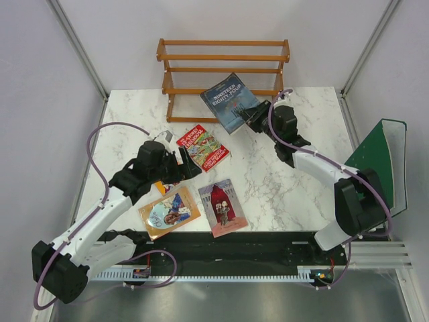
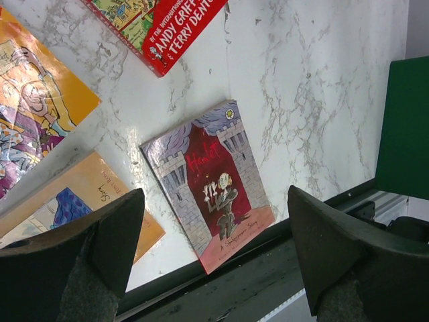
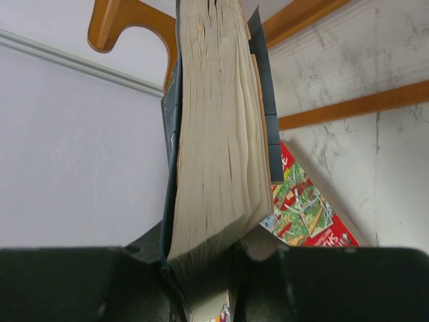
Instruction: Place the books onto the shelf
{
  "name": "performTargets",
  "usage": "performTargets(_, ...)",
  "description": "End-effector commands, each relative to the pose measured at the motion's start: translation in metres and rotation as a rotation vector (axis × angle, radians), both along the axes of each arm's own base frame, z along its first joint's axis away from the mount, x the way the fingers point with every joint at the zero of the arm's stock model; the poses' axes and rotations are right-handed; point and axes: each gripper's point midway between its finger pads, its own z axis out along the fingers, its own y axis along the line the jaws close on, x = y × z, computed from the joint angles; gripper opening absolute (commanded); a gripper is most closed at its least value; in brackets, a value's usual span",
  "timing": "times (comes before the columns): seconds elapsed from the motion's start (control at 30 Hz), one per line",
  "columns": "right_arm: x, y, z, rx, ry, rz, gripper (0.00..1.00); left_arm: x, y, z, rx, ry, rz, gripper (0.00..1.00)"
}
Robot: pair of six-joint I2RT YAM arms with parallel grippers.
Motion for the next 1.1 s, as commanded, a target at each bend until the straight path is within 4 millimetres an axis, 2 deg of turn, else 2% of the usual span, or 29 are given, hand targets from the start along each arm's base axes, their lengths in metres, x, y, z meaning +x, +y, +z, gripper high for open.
performTargets(0.0,0.028,-0.001,0.075,0.157,-0.197,-0.021,0.00,0.000,0.002,-0.005,0.035,-0.016,-0.035,0.93)
performTargets(0.13,0.064,0.000,0.065,0.200,-0.171,-0.051,0.00,-0.002,0.003,-0.005,0.037,-0.019,-0.037,0.93)
performTargets(0.33,0.107,0.003,0.063,0.300,-0.183,-0.104,0.00,-0.006,0.005,-0.004,0.044,-0.038,-0.058,0.93)
performTargets(0.5,0.131,0.006,0.072,0.359,-0.197,-0.129,0.00,-0.009,0.005,-0.009,0.057,-0.035,-0.082,0.93)
performTargets(0.53,0.135,0.009,0.065,0.362,-0.184,-0.129,0.00,-0.009,0.005,-0.009,0.059,-0.034,-0.081,0.93)
performTargets(0.6,0.146,0.002,0.062,0.385,-0.176,-0.181,0.00,-0.010,0.005,-0.011,0.061,-0.029,-0.086,0.93)
performTargets(0.73,0.157,-0.005,0.057,0.424,-0.160,-0.237,0.00,-0.012,0.005,-0.014,0.060,-0.025,-0.095,0.93)
performTargets(0.87,0.159,-0.008,0.051,0.466,-0.149,-0.260,0.00,-0.015,0.004,-0.015,0.055,-0.023,-0.104,0.92)
performTargets(0.97,0.151,-0.015,0.052,0.477,-0.157,-0.280,0.00,-0.017,0.005,-0.017,0.053,-0.018,-0.107,0.92)
performTargets(1.07,0.134,-0.030,0.054,0.459,-0.159,-0.329,0.00,-0.019,0.005,-0.020,0.052,-0.015,-0.111,0.92)
